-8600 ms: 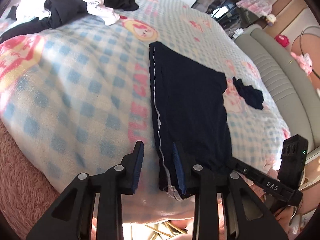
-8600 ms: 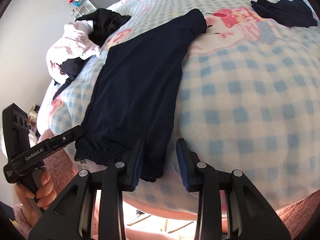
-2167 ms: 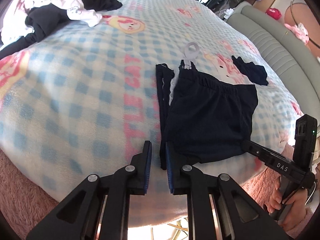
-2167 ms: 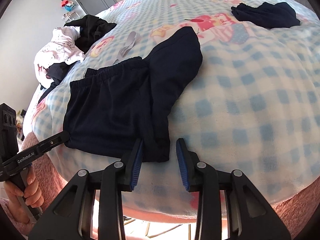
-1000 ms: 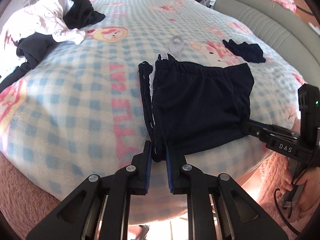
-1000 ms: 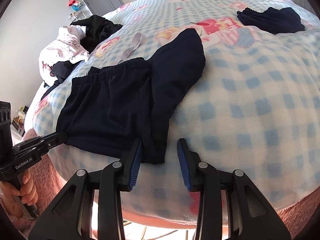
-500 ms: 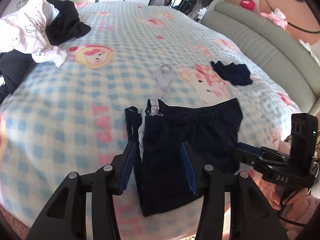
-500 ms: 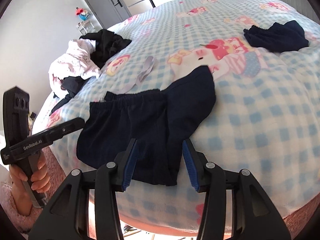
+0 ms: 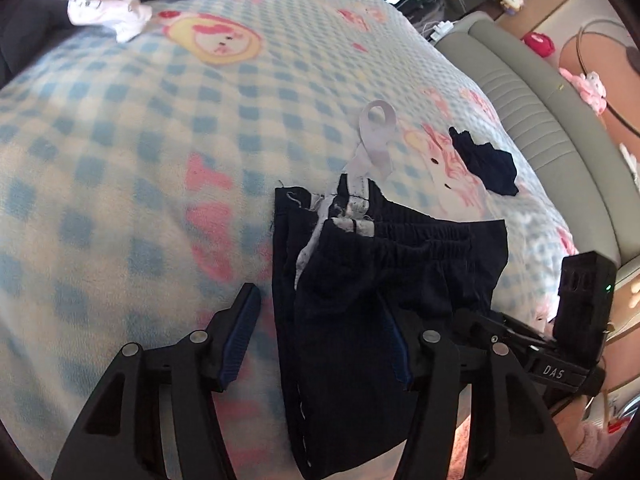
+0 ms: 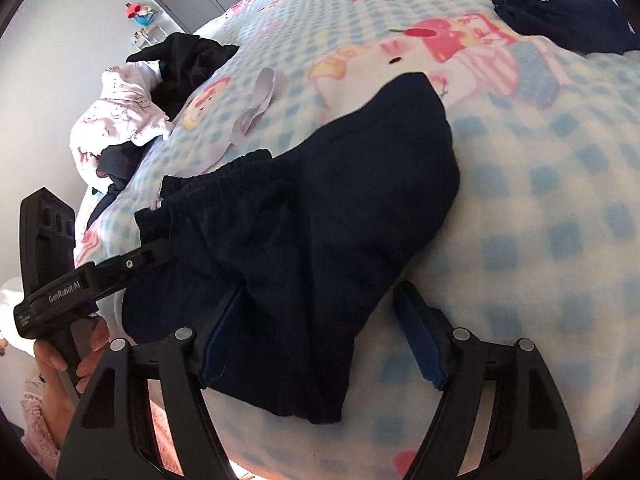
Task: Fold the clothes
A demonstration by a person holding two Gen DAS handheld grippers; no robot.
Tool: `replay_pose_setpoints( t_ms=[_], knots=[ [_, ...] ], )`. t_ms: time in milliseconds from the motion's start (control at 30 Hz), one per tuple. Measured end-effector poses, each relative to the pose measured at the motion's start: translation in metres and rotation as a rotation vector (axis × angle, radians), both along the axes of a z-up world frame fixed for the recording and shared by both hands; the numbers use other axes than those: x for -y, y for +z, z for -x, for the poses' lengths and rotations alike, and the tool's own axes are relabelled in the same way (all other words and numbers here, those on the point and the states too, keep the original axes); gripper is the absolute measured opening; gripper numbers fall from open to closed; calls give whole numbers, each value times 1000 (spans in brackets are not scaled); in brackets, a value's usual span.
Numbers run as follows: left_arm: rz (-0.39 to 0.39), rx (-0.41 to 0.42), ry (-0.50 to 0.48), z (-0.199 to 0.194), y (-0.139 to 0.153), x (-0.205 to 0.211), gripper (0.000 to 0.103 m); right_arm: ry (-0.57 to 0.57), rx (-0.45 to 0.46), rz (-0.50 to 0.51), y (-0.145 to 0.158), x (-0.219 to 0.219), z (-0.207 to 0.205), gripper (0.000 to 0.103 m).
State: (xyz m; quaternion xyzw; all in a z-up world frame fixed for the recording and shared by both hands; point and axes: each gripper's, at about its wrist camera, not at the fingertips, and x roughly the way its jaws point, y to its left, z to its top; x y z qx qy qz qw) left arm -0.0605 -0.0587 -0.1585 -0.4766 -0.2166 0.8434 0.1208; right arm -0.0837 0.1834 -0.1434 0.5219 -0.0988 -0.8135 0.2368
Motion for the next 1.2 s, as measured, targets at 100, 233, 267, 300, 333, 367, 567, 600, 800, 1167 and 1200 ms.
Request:
replay_pose_setpoints(
  t_ms=[100, 233, 267, 300, 333, 367, 567, 600, 800, 1167, 1200],
  knots=[
    [106, -70, -77, -8, 12, -19, 36, 23, -14, -30, 2, 14, 1, 37],
    [150, 13, -55, 6, -1, -18, 42, 52, -30, -66, 5, 31, 4, 41],
    [116, 20, -30, 6, 2, -15, 37, 38, -11, -46, 3, 29, 5, 39],
    [109, 5, -26, 5, 11, -16, 27, 26, 4, -26, 2, 26, 7, 31],
    [113, -26, -33, 3, 24, -20, 17, 32, -14, -19, 9, 23, 5, 16],
    [109, -58, -49, 2, 38, -27, 16, 45, -37, -4, 20, 19, 3, 13],
    [115, -183, -168, 30, 98, -90, 15, -35, -147, 125, 79, -33, 18, 12],
    [88, -191, -191, 37, 103, -101, 15, -59, -161, 141, 88, -46, 22, 12],
    [-11, -199, -282, 85, 108, -172, 15, -212, -191, 118, 112, -127, 36, 12],
    [-36, -239, -347, 185, 115, -299, 15, -313, -197, 22, 129, -232, 113, 12],
    [-48, -245, -338, 201, 121, -304, 15, -313, -220, 7, 137, -242, 123, 12]
  ],
)
